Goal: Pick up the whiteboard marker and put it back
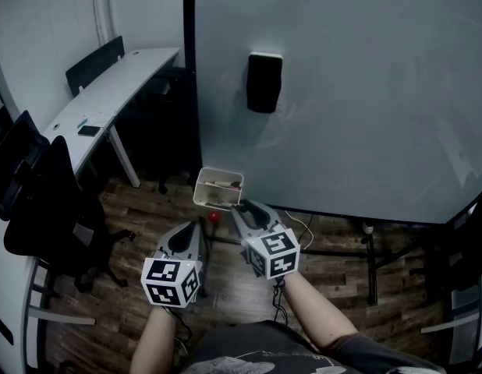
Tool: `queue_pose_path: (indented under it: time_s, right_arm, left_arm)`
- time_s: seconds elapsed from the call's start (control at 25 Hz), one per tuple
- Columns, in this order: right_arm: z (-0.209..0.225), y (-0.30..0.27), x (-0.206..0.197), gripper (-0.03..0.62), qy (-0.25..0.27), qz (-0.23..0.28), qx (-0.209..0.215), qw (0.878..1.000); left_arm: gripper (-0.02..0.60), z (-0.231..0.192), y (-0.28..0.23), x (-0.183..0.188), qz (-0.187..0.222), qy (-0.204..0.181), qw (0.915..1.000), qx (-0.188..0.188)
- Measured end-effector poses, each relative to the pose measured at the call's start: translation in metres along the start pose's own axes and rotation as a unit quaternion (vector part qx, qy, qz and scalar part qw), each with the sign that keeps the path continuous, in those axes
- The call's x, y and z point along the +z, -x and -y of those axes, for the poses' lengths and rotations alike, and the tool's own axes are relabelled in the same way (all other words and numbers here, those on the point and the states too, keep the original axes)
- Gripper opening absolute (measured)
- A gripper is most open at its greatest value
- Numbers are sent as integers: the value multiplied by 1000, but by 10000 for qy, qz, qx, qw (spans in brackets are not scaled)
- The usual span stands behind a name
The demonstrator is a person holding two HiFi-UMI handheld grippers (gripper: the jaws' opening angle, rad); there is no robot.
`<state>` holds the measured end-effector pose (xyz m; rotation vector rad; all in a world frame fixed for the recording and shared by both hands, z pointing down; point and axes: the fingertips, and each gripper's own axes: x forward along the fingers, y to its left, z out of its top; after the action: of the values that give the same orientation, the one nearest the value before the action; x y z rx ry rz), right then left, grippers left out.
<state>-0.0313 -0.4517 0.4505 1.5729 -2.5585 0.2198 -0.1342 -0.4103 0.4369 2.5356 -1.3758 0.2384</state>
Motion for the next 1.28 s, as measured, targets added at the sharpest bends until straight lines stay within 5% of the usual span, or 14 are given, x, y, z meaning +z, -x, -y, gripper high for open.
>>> queue_pose_path:
  time_s: [0.52,1.0,1.28]
  right_arm:
    - [-1,46,25,155,-169,394,250,9988]
    - [21,138,26,152,-440,598,229,9970]
    - [25,185,18,59,-363,611,238,9972]
  left_arm:
    - [14,31,15,7,148,103,9996,236]
    - [14,117,43,4,178,4,9996,205]
    - [14,165,59,-4,156,-90,9996,197]
